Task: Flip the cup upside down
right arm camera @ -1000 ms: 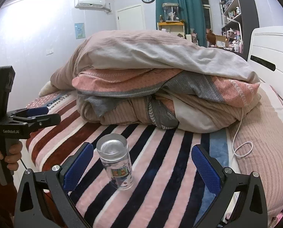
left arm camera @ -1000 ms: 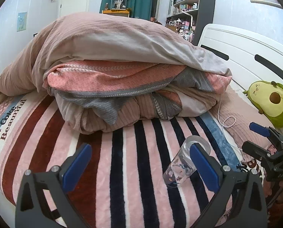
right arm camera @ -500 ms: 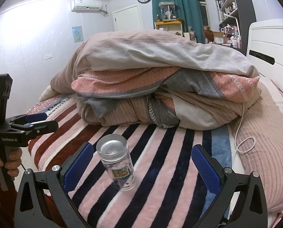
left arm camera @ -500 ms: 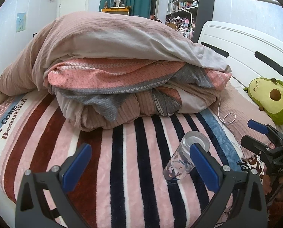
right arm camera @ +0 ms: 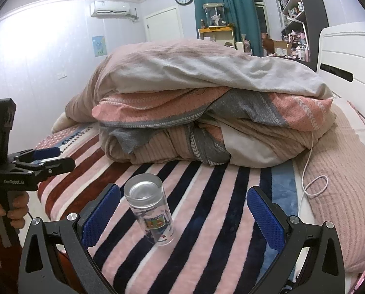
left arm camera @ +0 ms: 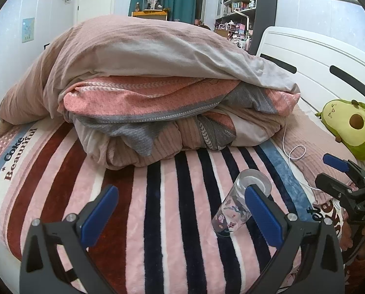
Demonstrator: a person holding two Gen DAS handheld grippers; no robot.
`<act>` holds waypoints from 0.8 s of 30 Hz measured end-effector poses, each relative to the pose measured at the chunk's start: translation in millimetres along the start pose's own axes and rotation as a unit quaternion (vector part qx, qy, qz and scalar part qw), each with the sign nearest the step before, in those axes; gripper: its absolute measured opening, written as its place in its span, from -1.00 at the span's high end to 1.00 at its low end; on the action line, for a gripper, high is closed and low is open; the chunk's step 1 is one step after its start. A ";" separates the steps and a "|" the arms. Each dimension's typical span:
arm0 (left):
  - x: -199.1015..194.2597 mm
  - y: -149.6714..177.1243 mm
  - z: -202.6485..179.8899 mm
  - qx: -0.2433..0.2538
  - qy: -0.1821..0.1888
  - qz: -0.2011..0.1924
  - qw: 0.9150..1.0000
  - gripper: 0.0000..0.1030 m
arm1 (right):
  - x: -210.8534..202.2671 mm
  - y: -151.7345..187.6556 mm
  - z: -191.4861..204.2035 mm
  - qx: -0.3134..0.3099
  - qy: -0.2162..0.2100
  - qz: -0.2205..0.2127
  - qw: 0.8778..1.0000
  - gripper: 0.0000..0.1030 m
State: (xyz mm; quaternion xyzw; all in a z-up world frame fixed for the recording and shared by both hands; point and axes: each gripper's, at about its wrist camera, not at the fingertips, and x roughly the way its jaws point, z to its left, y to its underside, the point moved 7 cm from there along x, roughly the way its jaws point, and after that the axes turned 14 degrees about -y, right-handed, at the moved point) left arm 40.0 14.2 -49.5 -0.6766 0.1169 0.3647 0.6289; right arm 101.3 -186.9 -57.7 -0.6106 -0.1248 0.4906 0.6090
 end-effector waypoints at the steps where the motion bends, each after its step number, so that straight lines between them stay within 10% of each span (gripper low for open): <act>1: 0.0 -1.0 0.1 0.000 -0.001 0.000 1.000 -0.99 | -0.5 -0.3 0.3 0.000 -0.001 0.000 1.000 -1.00; 24: 0.1 -4.6 -0.1 0.004 -0.003 -0.001 1.000 -0.99 | -6.0 -4.5 5.0 0.013 -0.029 -0.007 0.999 -1.00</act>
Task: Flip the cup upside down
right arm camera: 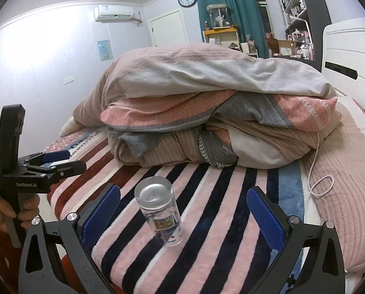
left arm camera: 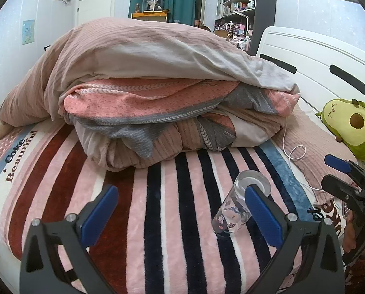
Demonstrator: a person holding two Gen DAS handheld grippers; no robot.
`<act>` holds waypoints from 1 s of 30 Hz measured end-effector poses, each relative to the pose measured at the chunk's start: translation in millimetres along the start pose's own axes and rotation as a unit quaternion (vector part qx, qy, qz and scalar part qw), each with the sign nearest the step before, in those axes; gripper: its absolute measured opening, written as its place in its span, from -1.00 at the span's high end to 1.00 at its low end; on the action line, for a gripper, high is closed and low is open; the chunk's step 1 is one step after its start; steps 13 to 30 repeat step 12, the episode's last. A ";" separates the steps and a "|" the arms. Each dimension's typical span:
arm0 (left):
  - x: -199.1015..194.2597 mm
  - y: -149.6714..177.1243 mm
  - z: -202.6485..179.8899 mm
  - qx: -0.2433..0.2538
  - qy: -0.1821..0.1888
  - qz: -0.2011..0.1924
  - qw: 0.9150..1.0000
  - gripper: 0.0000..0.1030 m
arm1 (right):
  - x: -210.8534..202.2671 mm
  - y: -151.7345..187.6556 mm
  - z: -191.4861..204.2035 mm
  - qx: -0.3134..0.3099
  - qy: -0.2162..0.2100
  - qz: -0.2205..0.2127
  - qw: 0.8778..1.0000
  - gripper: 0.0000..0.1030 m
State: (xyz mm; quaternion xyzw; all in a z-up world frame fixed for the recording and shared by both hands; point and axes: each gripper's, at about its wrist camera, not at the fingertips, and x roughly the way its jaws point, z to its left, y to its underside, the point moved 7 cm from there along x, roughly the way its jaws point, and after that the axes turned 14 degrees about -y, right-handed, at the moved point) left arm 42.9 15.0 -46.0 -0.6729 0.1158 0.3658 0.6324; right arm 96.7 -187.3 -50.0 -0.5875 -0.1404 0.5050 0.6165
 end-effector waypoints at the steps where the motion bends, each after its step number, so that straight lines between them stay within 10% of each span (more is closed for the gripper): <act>1: -0.2 0.1 -0.2 0.000 0.000 0.000 1.000 -0.99 | -0.2 0.1 -0.1 0.001 0.000 0.000 1.000 -1.00; 30: -2.0 -1.7 -5.7 0.002 0.001 -0.005 1.000 -0.99 | -8.4 0.1 -3.9 0.003 0.004 -0.005 1.000 -1.00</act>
